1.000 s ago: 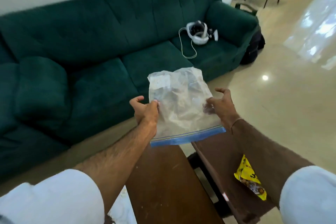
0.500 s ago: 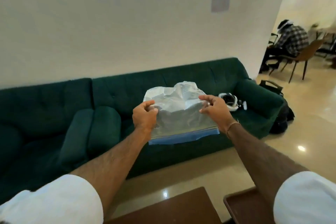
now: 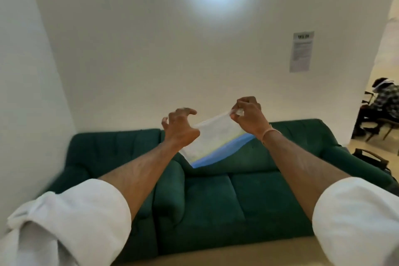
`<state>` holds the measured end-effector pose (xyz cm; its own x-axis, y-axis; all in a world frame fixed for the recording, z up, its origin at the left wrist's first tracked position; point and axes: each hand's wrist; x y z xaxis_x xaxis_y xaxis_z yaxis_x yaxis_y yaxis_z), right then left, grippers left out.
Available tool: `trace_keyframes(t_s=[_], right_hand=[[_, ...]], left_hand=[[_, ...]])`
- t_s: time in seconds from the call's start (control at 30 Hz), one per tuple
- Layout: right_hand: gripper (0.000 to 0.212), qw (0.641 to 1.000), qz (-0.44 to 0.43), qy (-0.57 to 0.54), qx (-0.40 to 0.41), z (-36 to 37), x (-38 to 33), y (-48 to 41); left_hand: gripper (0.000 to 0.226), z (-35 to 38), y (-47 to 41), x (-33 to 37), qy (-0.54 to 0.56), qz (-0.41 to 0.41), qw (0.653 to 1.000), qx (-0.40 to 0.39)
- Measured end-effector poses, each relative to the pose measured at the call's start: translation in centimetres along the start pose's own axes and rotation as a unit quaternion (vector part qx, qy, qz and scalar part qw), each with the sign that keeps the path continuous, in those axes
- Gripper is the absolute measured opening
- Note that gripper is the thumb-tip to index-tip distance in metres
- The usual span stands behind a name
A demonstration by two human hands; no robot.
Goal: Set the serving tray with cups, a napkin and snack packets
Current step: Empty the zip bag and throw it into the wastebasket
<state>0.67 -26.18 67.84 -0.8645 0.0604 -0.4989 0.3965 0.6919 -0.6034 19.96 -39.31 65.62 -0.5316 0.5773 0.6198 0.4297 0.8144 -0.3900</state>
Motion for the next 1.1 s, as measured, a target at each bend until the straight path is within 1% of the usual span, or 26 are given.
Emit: trace_keyframes(t_s=[0.03, 0.1, 0.17, 0.2, 0.23, 0.27, 0.33, 0.37, 0.4, 0.43, 0.47, 0.5, 0.53, 0.6, 0.63, 0.67, 0.73, 0.8, 0.93, 1.0, 1.07, 1.1], right_hand=[[0.008, 1.000, -0.014, 0.009, -0.004, -0.1, -2.0, -0.6], [0.006, 0.999, -0.039, 0.015, -0.005, -0.2, -5.6, -1.5], [0.008, 0.998, -0.065, 0.010, 0.009, -0.3, -9.0, -2.2], [0.014, 0.997, -0.075, 0.014, 0.021, -0.4, -10.6, -2.6], [0.026, 0.996, -0.077, 0.025, 0.035, -0.4, -11.8, -2.9], [0.045, 0.995, -0.072, 0.040, 0.052, -0.5, -12.9, -3.2], [0.093, 0.993, -0.049, 0.051, 0.090, -0.4, -15.2, -3.5], [0.112, 0.993, -0.028, 0.034, 0.105, -0.2, -16.3, -3.6], [0.126, 0.994, 0.002, -0.007, 0.108, 0.0, -17.2, -3.6], [0.134, 0.992, 0.040, -0.080, 0.095, 0.2, -18.1, -3.7], [0.137, 0.978, 0.080, -0.179, 0.066, 0.5, -19.0, -3.8], [0.135, 0.953, 0.117, -0.280, 0.021, 0.7, -19.6, -3.8], [0.128, 0.928, 0.141, -0.344, -0.032, 1.1, -20.2, -3.7], [0.098, 0.908, 0.152, -0.376, -0.107, 2.1, -21.2, -3.5], [0.083, 0.903, 0.147, -0.385, -0.122, 2.8, -21.7, -3.5], [0.073, 0.895, 0.144, -0.404, -0.124, 3.3, -22.1, -3.5], [0.062, 0.870, 0.134, -0.457, -0.126, 4.6, -23.1, -3.7], [0.057, 0.851, 0.126, -0.492, -0.138, 5.8, -24.4, -3.9], [0.044, 0.841, 0.093, -0.512, -0.150, 9.0, -26.7, -4.3], [0.036, 0.835, 0.078, -0.517, -0.170, 10.9, -27.9, -4.4], [0.027, 0.842, 0.058, -0.504, -0.181, 12.9, -29.3, -4.4], [0.018, 0.848, 0.045, -0.496, -0.179, 14.0, -30.2, -4.2]], left_hand=[[0.063, -1.5, -0.3, 0.3, -0.016, 0.021, 1.000, -0.012], [0.054, -4.2, -0.8, 0.9, -0.022, 0.034, 0.999, -0.036], [0.029, -6.6, -0.9, 1.3, 0.017, 0.030, 0.998, -0.052], [0.016, -7.8, -1.0, 1.3, 0.054, 0.027, 0.997, -0.048], [0.006, -8.8, -1.0, 1.3, 0.092, 0.017, 0.995, -0.039], [0.003, -9.8, -1.0, 1.2, 0.127, 0.004, 0.992, -0.023], [0.003, -12.0, -1.1, 0.8, 0.190, -0.025, 0.981, 0.002], [0.005, -13.2, -1.3, 0.5, 0.225, -0.040, 0.974, 0.006], [0.007, -14.2, -1.4, 0.2, 0.264, -0.053, 0.963, 0.002], [0.010, -15.3, -1.5, -0.1, 0.307, -0.066, 0.949, -0.006], [0.012, -16.4, -1.6, -0.3, 0.348, -0.074, 0.934, -0.016], [0.012, -17.1, -1.5, -0.4, 0.382, -0.076, 0.921, -0.023], [0.010, -17.9, -1.4, -0.7, 0.404, -0.074, 0.911, -0.024], [0.008, -19.3, -1.1, -1.4, 0.427, -0.069, 0.901, -0.025], [0.010, -20.1, -0.9, -1.9, 0.440, -0.072, 0.895, -0.027], [0.013, -20.7, -0.7, -2.4, 0.455, -0.077, 0.887, -0.029], [0.021, -22.0, -0.3, -3.8, 0.471, -0.095, 0.877, -0.025], [0.021, -23.3, 0.3, -5.4, 0.465, -0.112, 0.878, -0.018], [0.018, -26.0, 1.4, -9.0, 0.436, -0.134, 0.890, 0.000], [0.024, -27.6, 2.2, -10.8, 0.428, -0.153, 0.890, 0.024], [0.027, -29.1, 3.4, -12.5, 0.415, -0.169, 0.893, 0.052], [0.026, -29.8, 4.1, -13.4, 0.409, -0.172, 0.894, 0.062]])
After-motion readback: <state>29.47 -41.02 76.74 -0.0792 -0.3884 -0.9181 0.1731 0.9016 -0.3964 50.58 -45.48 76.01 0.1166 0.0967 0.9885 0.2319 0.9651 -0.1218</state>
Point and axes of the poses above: each hand's wrist, its own y-axis away from the middle knuckle, its own z-axis out of the palm, x = y × z, and after that the axes turned 9 degrees about -z, right-handed
